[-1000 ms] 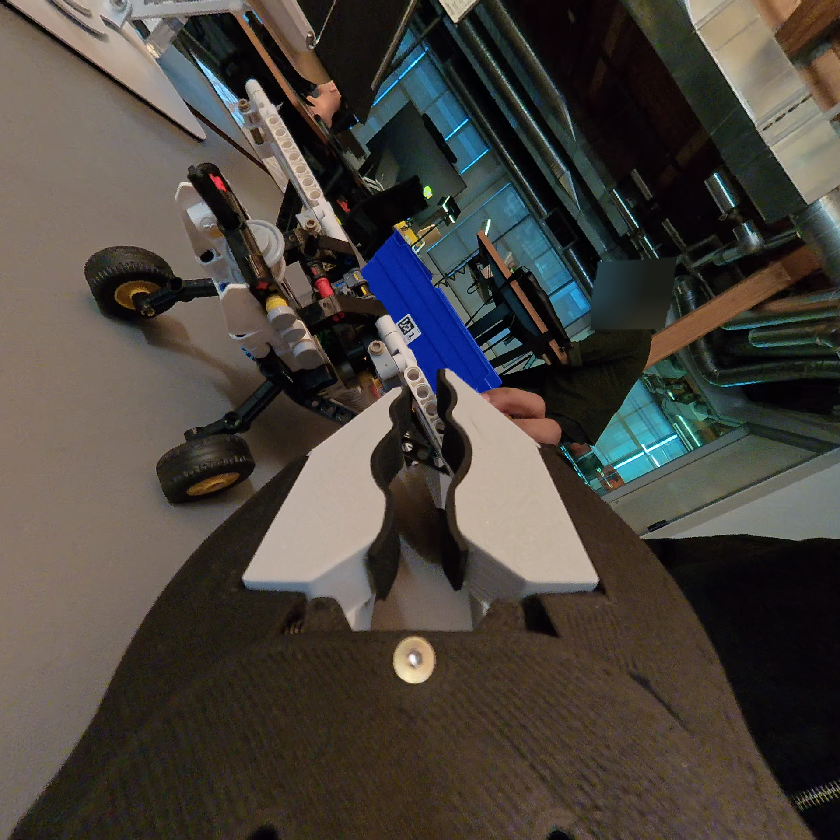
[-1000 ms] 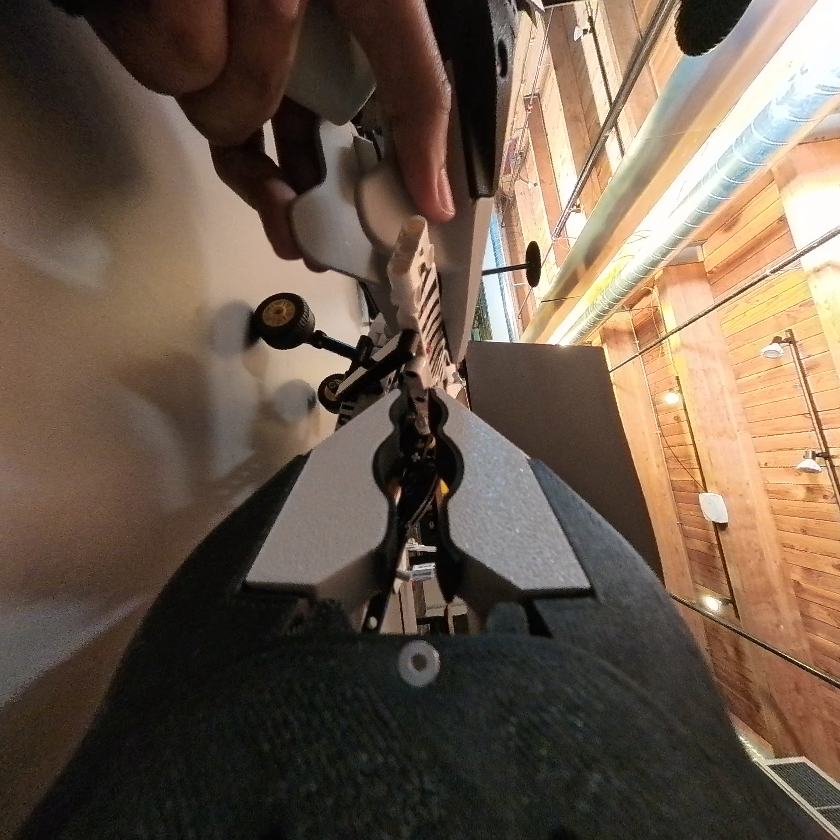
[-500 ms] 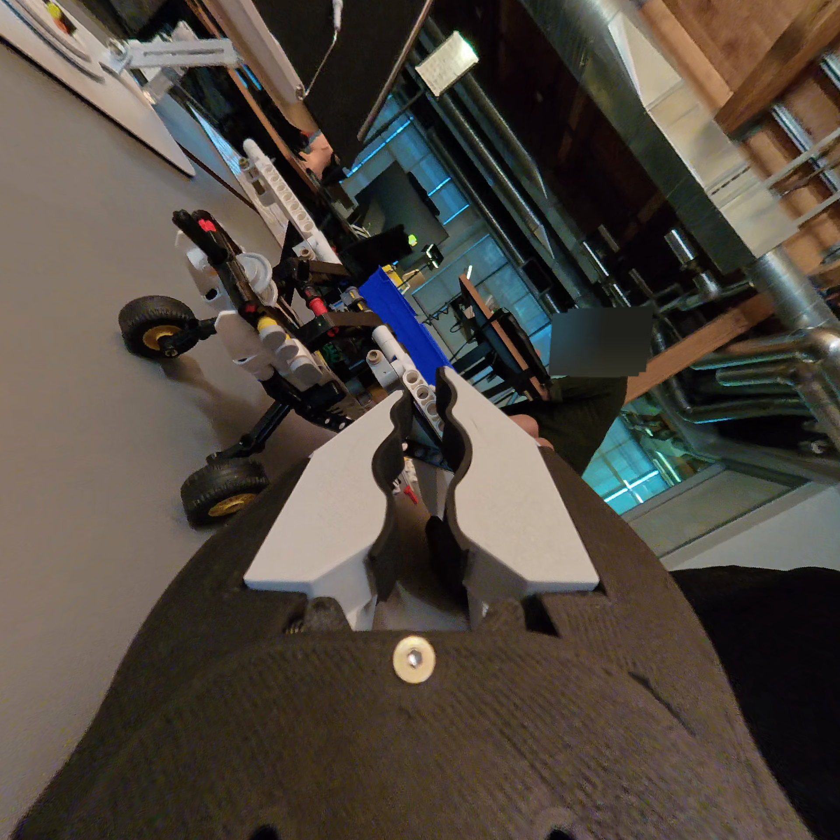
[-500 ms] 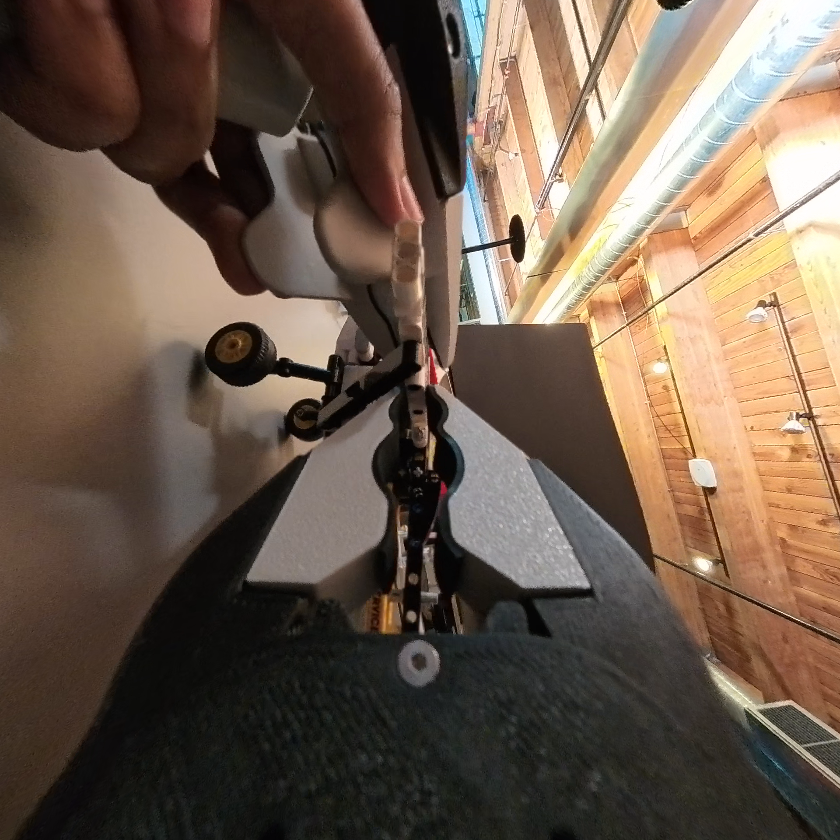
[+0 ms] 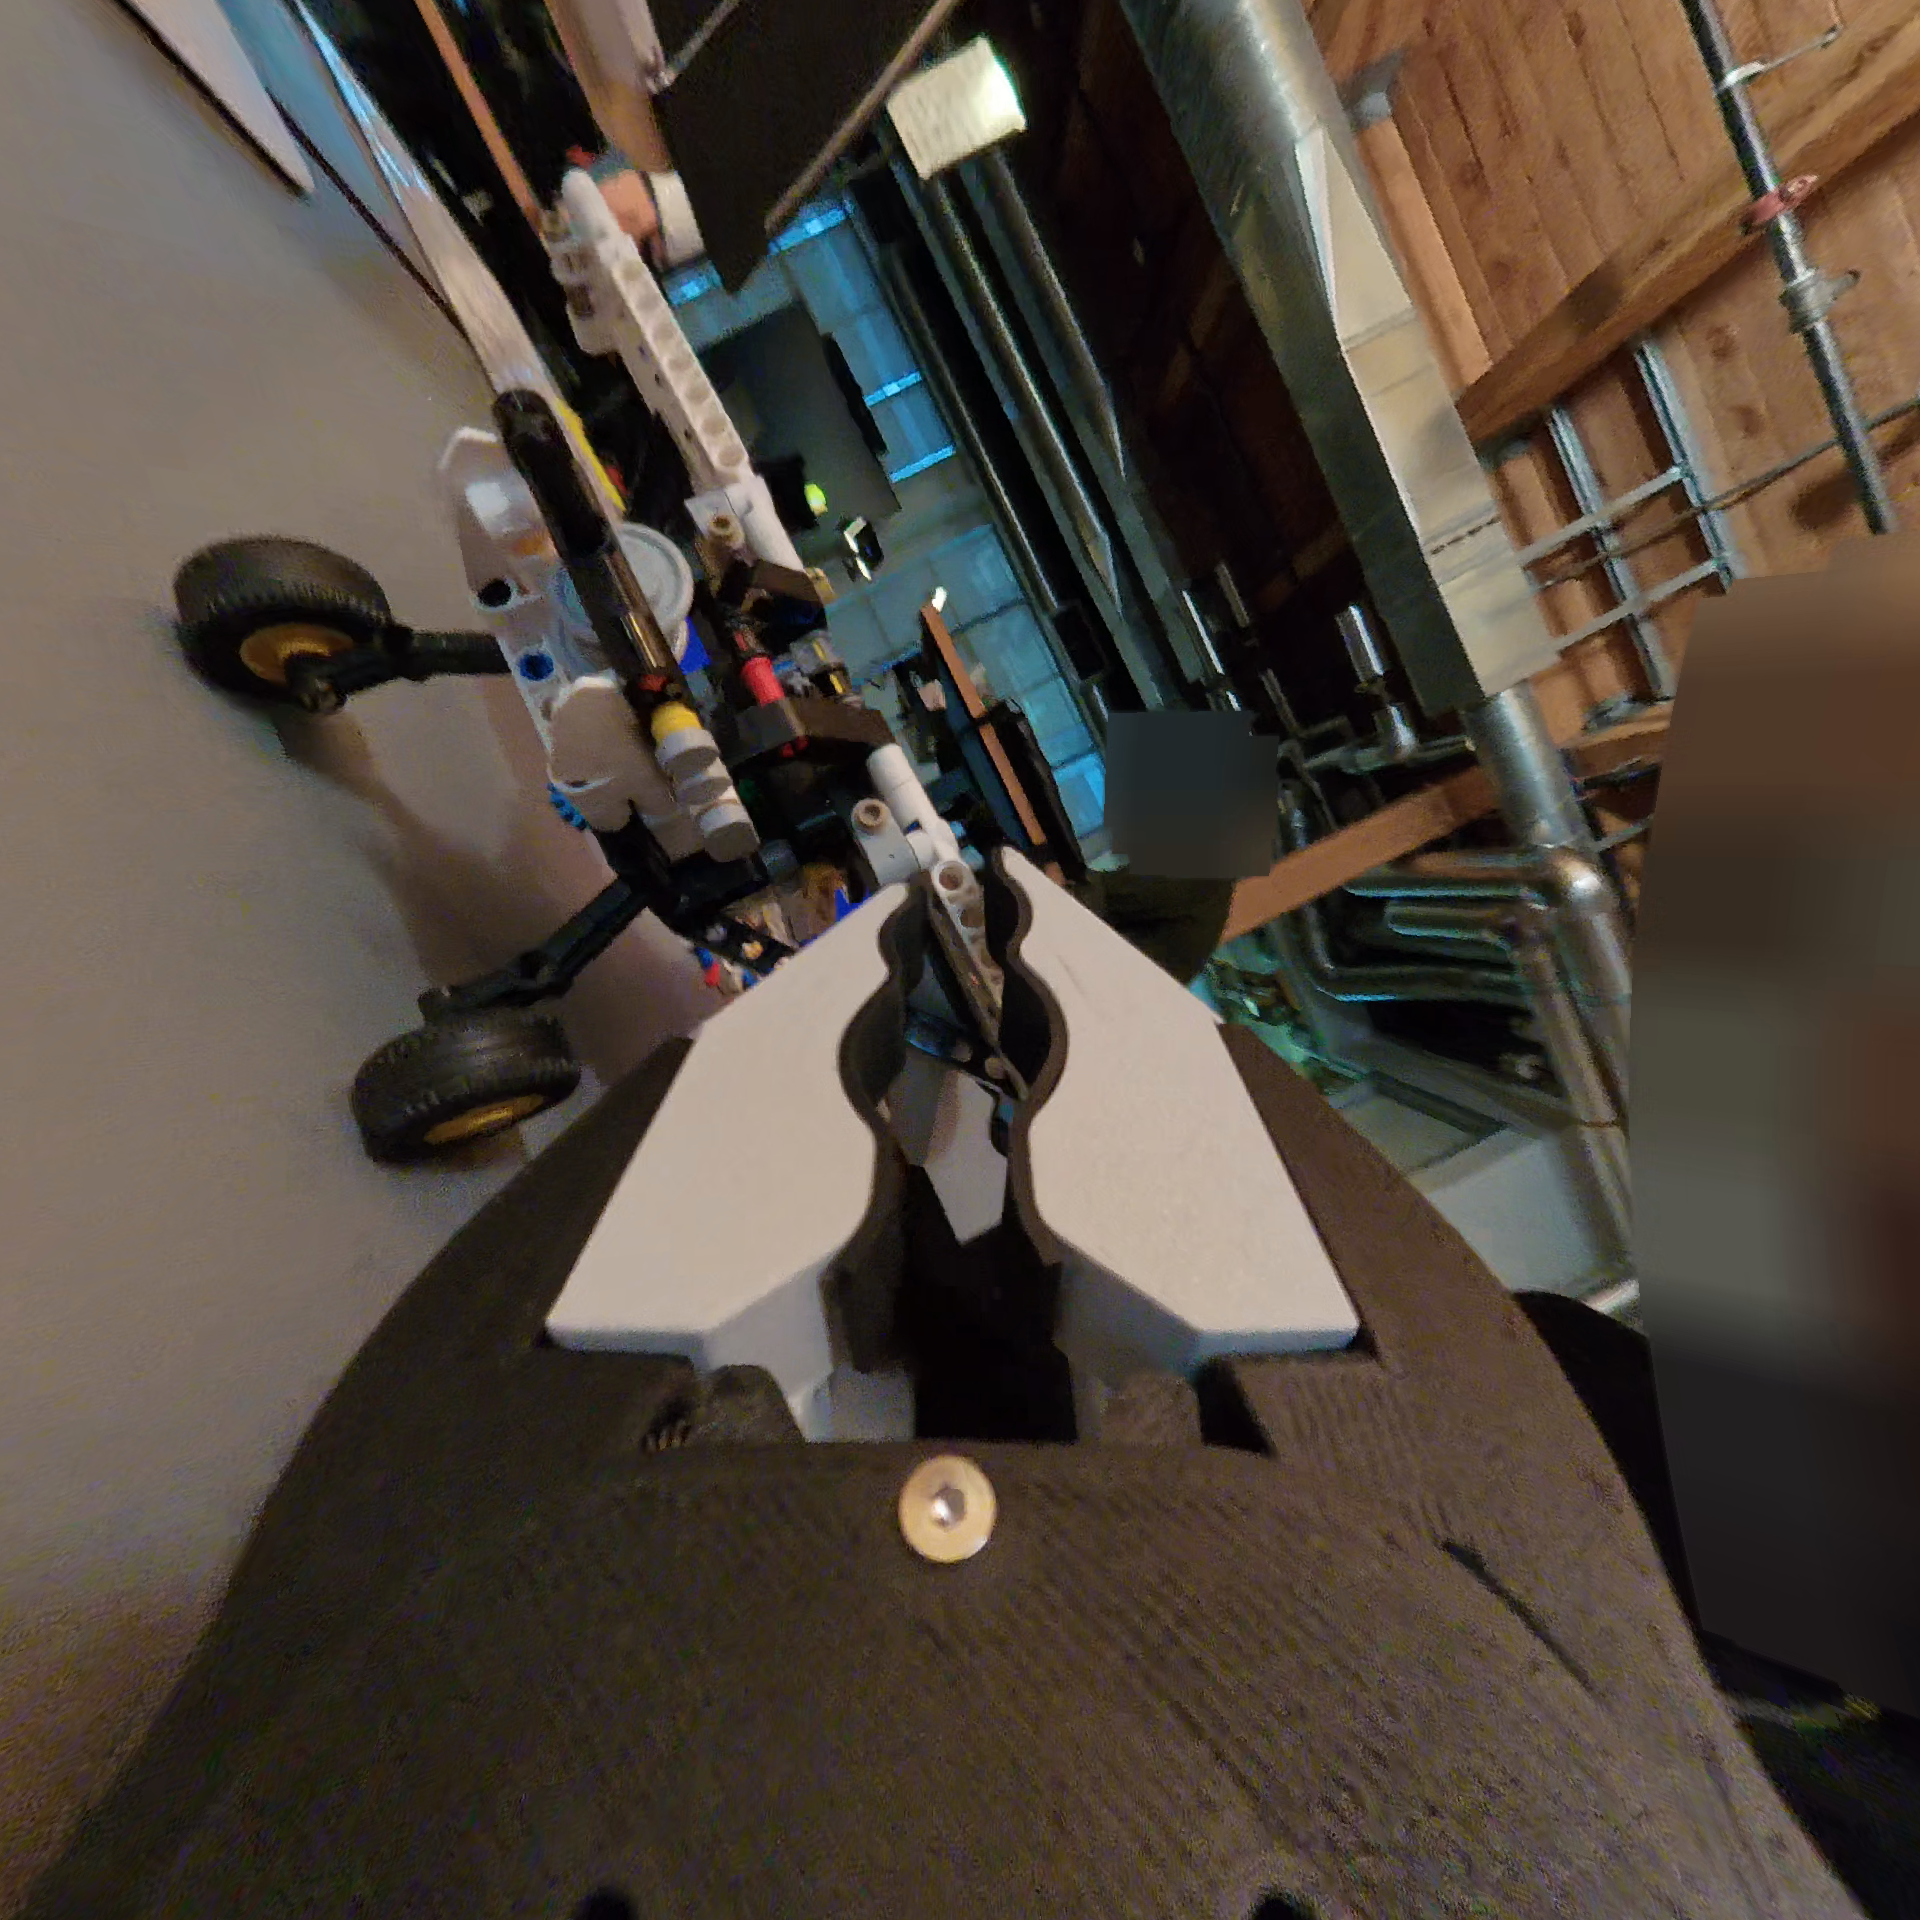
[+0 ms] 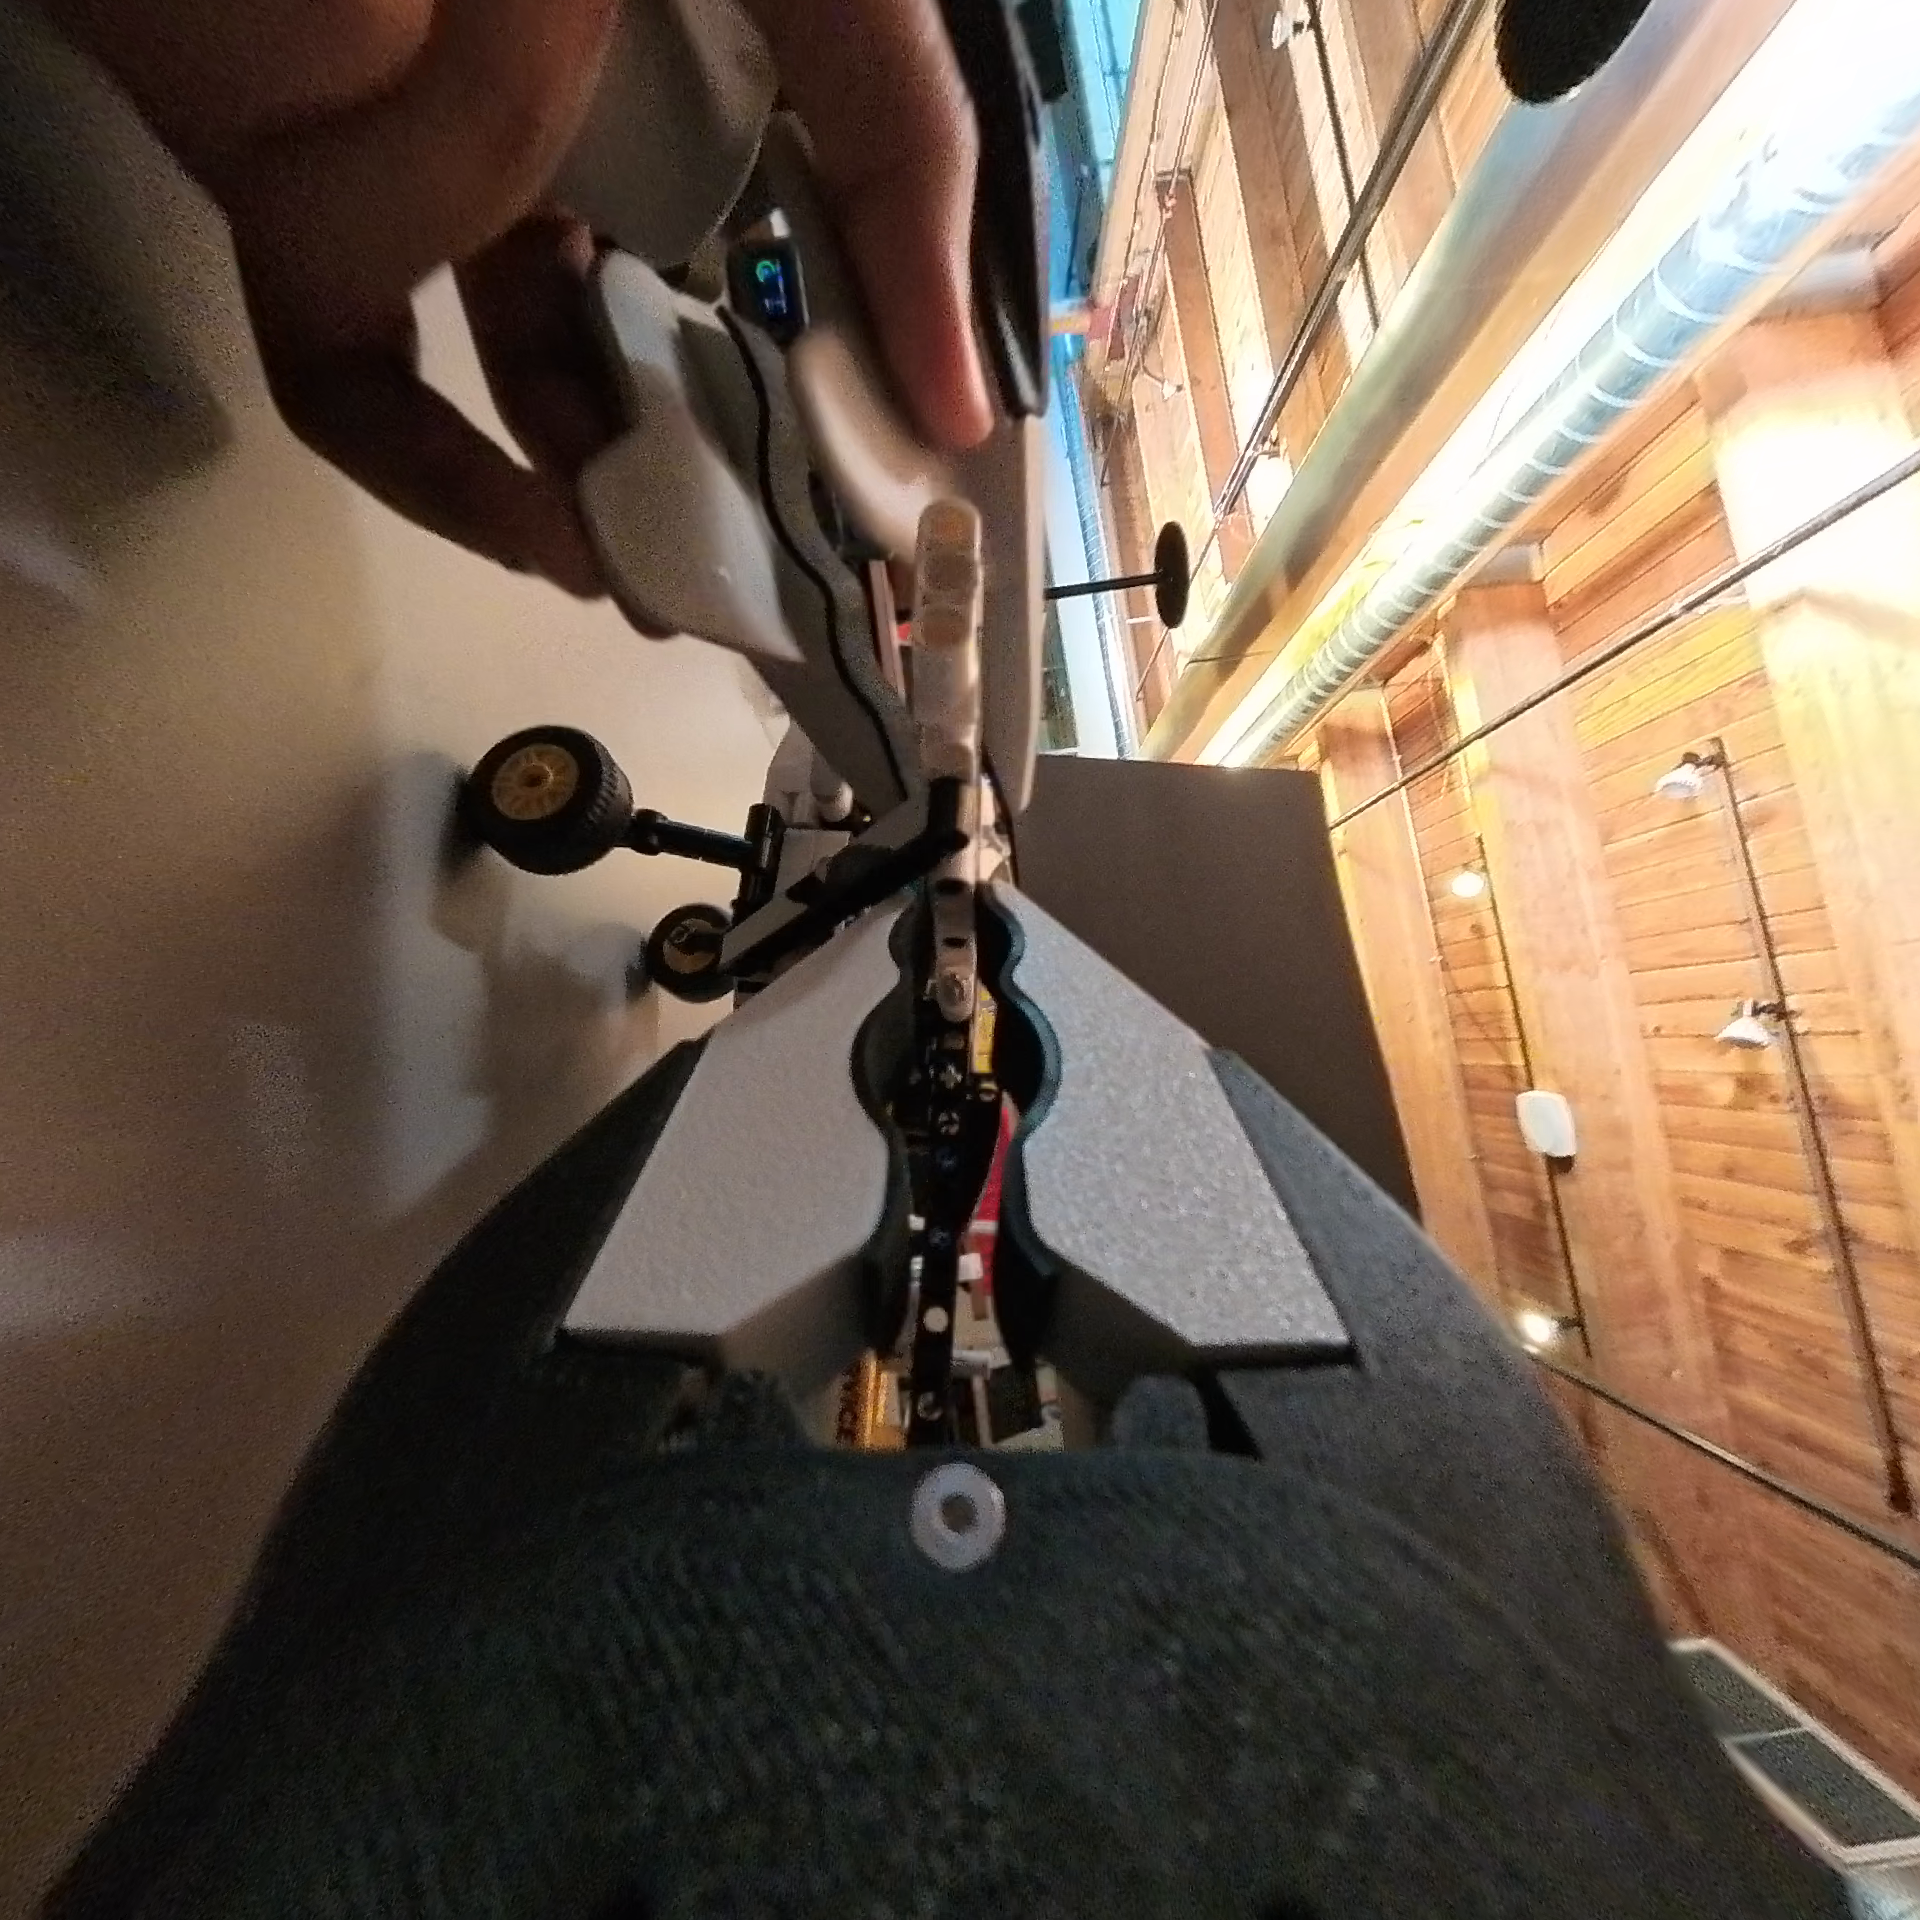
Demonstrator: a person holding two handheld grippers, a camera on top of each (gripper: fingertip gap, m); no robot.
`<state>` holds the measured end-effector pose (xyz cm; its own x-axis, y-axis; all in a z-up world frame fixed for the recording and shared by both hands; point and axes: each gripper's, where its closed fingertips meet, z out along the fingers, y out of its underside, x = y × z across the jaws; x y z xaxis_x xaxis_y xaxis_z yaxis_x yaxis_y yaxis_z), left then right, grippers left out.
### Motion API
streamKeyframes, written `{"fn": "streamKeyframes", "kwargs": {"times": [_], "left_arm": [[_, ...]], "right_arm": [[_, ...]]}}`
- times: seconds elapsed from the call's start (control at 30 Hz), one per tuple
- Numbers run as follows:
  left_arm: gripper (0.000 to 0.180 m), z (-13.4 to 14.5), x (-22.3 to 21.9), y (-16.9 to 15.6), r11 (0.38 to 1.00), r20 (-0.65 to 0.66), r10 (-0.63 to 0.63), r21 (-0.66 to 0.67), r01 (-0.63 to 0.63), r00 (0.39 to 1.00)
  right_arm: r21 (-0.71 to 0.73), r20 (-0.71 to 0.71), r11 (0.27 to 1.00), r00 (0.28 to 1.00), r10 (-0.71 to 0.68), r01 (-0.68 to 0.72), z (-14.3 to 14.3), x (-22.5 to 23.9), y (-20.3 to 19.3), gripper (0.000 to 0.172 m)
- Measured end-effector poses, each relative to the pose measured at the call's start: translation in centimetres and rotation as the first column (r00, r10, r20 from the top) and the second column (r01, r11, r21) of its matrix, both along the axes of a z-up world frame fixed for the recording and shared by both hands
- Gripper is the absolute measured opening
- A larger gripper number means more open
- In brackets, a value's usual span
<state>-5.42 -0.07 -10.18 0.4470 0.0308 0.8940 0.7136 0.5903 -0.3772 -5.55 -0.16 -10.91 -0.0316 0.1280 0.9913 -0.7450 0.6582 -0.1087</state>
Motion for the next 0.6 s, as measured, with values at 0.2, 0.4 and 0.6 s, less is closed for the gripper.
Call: {"fn": "streamKeyframes", "kwargs": {"times": [0.2, 0.4, 0.6], "left_arm": [[0.013, -0.2, 2.0, 1.0, 0.987, 0.096, -0.162, 0.002, 0.163, 0.982], [0.006, -0.3, 1.3, 1.1, 0.968, 0.050, -0.063, -0.239, 0.073, 0.997], [0.005, -0.4, 0.8, 1.1, 0.961, -0.022, 0.056, -0.270, -0.060, 0.998]], "right_arm": [[0.046, -0.059, 0.999, 0.998, 0.023, -0.021, 0.0, 0.5, 0.2, 0.006], [0.044, -0.045, 0.999, 0.999, -0.014, 0.016, 0.5, 0.4, 0.6, 0.005], [0.014, 0.025, 0.997, 0.996, -0.081, 0.081, 0.4, 0.1, 1.0, 0.006]]}}
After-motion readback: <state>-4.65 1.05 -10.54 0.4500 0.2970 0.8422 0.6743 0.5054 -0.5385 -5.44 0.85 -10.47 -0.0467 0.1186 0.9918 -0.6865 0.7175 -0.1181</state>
